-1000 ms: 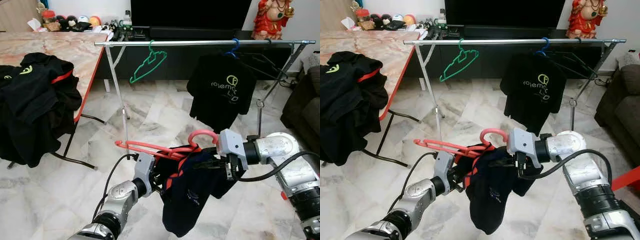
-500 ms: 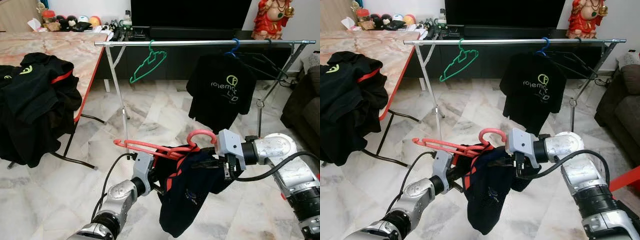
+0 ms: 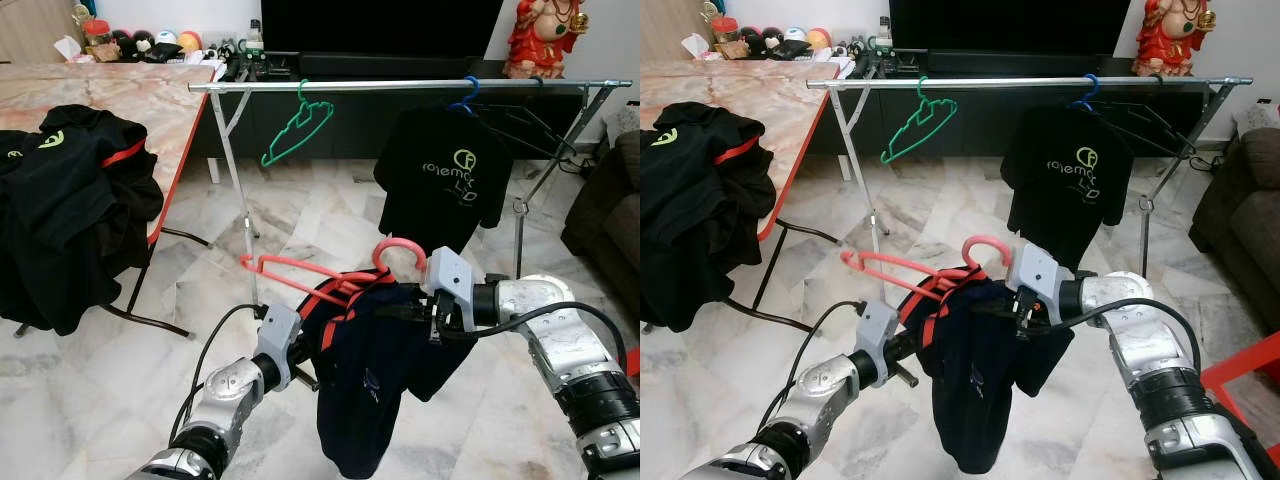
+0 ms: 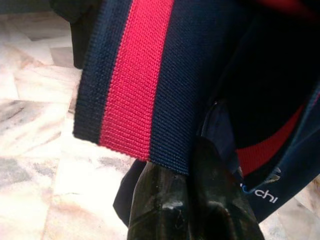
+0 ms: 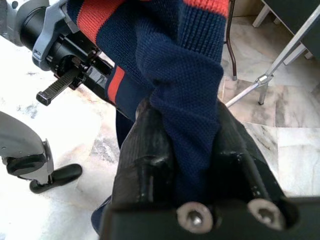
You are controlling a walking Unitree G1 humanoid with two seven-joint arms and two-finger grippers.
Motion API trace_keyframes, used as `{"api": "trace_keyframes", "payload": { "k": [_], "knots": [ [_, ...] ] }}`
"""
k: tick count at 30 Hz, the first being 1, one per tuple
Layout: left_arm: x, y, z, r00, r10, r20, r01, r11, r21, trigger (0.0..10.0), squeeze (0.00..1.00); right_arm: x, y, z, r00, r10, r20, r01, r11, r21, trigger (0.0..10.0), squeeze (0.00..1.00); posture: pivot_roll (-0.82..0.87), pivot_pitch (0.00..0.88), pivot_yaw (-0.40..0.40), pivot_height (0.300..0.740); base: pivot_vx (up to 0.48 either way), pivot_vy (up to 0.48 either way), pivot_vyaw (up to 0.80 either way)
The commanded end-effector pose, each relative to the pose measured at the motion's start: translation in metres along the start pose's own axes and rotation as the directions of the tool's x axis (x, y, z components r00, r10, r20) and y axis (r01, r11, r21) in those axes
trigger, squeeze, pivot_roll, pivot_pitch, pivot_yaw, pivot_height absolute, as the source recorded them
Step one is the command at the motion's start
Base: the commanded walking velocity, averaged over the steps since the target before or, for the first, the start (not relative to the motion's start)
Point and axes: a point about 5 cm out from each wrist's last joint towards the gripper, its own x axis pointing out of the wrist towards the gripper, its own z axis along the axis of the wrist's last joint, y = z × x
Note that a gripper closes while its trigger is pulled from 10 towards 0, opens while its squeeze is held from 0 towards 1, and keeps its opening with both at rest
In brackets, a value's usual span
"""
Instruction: Hang hanger
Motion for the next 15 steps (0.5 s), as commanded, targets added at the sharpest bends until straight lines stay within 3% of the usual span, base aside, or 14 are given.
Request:
{"api": "trace_keyframes", "payload": {
  "k": [1,5,9,11,15],
  "knots": [
    [-0.004,0.0,-0.006,0.999,-0.008,-0.045,0.009,0.999,0.041,0.0,0.0,-0.007,-0.01,0.008,0.998,-0.06,0.034,0.061,0.998,-0.019,0.0,0.0,-0.09,0.085,-0.022,0.74,0.0,0.0,0.0],
    [-0.012,0.011,-0.017,0.986,0.09,-0.143,-0.073,0.99,0.121,0.0,0.0,-0.016,-0.005,-0.004,0.999,0.006,-0.035,-0.007,0.999,-0.052,0.0,0.0,-0.08,0.08,-0.022,0.74,0.0,0.0,0.0],
    [-0.017,0.018,-0.02,0.976,0.139,-0.168,-0.119,0.986,0.12,0.0,0.0,-0.028,0.001,-0.014,0.994,0.063,-0.088,-0.066,0.997,-0.038,0.0,0.0,-0.08,0.078,-0.024,0.74,0.0,0.0,0.0],
    [-0.021,0.023,-0.026,0.963,0.174,-0.208,-0.153,0.982,0.112,0.0,0.0,-0.041,0.006,-0.026,0.983,0.106,-0.147,-0.109,0.994,-0.013,0.0,0.0,-0.08,0.073,-0.023,0.74,0.0,0.0,0.0],
    [-0.023,0.023,-0.03,0.955,0.186,-0.232,-0.162,0.98,0.118,0.0,0.0,-0.049,0.011,-0.034,0.973,0.139,-0.184,-0.139,0.99,0.013,0.0,0.0,-0.09,0.072,-0.019,0.74,0.0,0.0,0.0]
  ]
}}
